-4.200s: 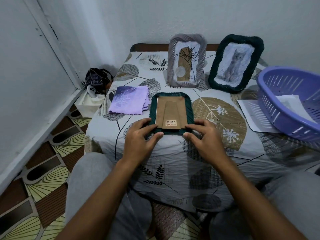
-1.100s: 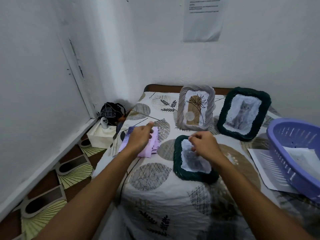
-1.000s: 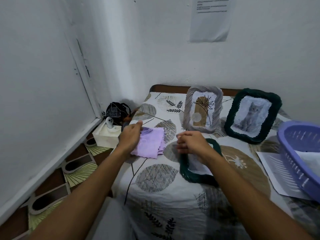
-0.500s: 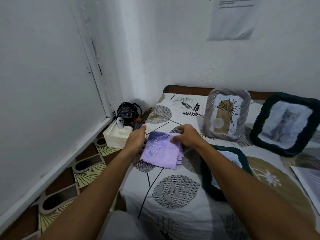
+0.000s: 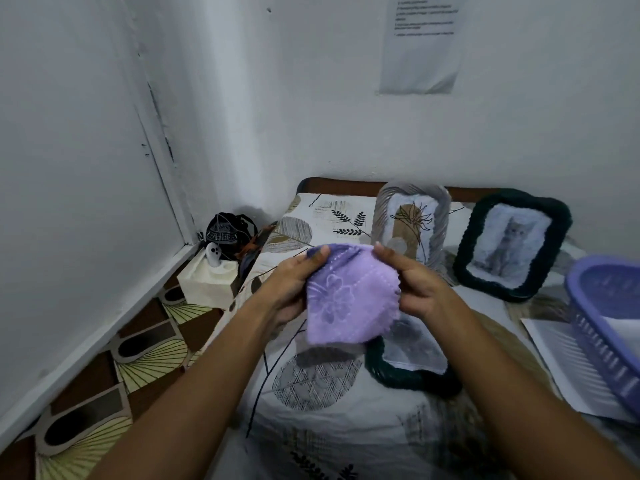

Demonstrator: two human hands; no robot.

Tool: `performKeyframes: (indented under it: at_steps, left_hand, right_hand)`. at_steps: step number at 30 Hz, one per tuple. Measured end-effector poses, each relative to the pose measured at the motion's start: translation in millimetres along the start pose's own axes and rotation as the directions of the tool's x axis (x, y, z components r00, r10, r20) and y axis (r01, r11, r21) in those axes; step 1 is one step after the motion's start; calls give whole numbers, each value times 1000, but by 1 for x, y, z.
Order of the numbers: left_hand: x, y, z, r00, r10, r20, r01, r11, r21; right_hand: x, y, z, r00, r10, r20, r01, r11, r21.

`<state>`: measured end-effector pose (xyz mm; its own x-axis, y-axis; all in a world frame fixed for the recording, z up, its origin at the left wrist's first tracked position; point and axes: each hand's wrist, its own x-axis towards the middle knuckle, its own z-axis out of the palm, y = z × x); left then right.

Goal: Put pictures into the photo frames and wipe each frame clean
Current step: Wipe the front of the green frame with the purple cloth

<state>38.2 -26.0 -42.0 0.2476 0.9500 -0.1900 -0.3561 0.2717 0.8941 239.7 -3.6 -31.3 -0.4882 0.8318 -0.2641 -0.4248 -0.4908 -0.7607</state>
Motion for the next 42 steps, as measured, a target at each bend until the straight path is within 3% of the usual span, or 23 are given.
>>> performKeyframes:
  at_steps: [3, 7, 12, 14, 17, 19, 20, 22, 24, 26, 28, 30, 32, 38, 42]
  left_hand:
    - [10, -1, 31, 998, 2, 69, 4, 996, -88]
    - [21, -9, 62, 987, -57, 151, 77, 989, -125]
    - [26, -33, 84, 976, -91, 199, 121, 982, -147]
    - [25, -40, 87, 985, -83, 149, 101, 988, -117]
    - [17, -45, 85, 999, -37, 0, 36, 988, 152]
    - [12, -47, 77, 997, 54, -56, -29, 926, 376]
    - [9, -48, 71, 991, 116, -68, -69, 873, 482]
    - [3, -53, 54, 964, 263, -31, -170, 705, 688]
    - [-5, -58, 41, 945, 321, 57, -231, 536, 812]
    - [-15, -63, 34, 956, 265, 123, -242, 483, 842]
    - [-19, -69, 28, 971, 174, 167, -224, 390, 893]
    - [-15, -76, 20, 971, 120, 206, -223, 154, 963]
    - [-10, -83, 13, 970, 96, 225, -230, 47, 972]
    - [-8, -90, 13, 960, 106, 257, -261, 26, 965]
    - [-6, -90, 12, 959, 82, 272, -273, -4, 962]
  right_hand:
    - [-31, 5, -14, 996, -54, 72, 42, 987, 153]
    - [-64, 15, -35, 986, -49, 161, 19, 982, 186]
    - [-88, 15, -52, 992, -115, -53, 124, 970, 211]
    - [-102, 9, -49, 984, -148, -102, 164, 973, 165]
    - [-115, -3, -52, 961, -203, -186, 221, 972, 79]
    - [-114, -14, -57, 912, -303, -275, 289, 953, -90]
    - [-112, -20, -59, 871, -377, -315, 302, 917, -260]
    - [-100, -31, -65, 783, -541, -307, 218, 701, -679]
    - [-84, -37, -67, 755, -616, -222, 155, 497, -854]
    - [-66, -34, -65, 778, -614, -134, 119, 354, -928]
    - [-46, -22, -64, 821, -563, -92, 91, 289, -953]
    - [-30, -6, -66, 835, -542, -90, 115, 333, -936]
    - [-20, 8, -66, 827, -557, -73, 151, 345, -927]
    - [-3, 38, -77, 830, -558, -11, 106, 176, -979]
    - [-4, 41, -82, 889, -456, -46, 31, 161, -986]
